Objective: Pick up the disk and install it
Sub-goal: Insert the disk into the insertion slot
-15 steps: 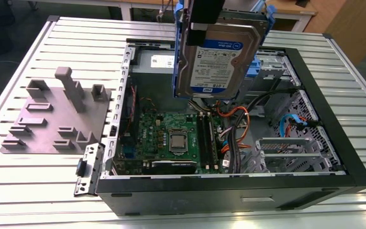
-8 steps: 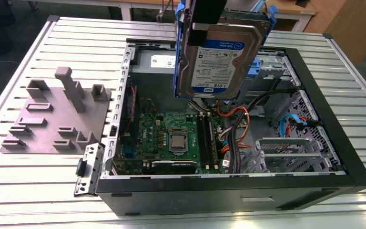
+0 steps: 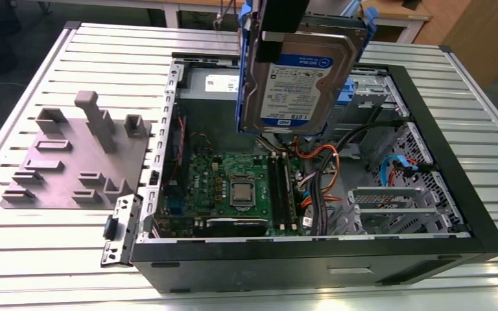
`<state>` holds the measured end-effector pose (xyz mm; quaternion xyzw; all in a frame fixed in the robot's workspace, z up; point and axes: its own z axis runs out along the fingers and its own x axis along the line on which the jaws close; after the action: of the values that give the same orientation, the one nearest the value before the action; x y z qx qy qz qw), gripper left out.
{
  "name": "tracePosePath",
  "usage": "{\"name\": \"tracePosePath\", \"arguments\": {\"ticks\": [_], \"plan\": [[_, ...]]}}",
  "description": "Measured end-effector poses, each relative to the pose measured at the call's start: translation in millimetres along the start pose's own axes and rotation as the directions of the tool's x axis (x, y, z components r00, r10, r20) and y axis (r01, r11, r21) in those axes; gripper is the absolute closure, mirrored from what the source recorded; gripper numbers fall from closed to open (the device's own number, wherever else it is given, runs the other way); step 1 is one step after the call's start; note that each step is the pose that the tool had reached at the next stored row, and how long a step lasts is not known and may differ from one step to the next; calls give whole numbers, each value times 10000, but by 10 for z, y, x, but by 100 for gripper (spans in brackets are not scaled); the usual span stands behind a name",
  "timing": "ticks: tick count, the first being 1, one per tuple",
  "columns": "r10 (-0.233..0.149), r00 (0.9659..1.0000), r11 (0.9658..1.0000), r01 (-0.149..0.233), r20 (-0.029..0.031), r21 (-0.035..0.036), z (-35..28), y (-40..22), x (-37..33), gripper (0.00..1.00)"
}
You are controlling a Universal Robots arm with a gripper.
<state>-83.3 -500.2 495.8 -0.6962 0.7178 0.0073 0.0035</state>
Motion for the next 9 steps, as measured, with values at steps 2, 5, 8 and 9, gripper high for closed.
{"name": "tracePosePath", "arguments": {"ticks": [2,5,8,9], "plan": [[0,10000,10000,0,0,0,0,0,18,63],[1,10000,10000,-1,0,0,0,-1,54,63],[1,10000,10000,-1,0,0,2,-2,93,63],[1,10000,10000,-1,0,0,2,-2,98,63]]}}
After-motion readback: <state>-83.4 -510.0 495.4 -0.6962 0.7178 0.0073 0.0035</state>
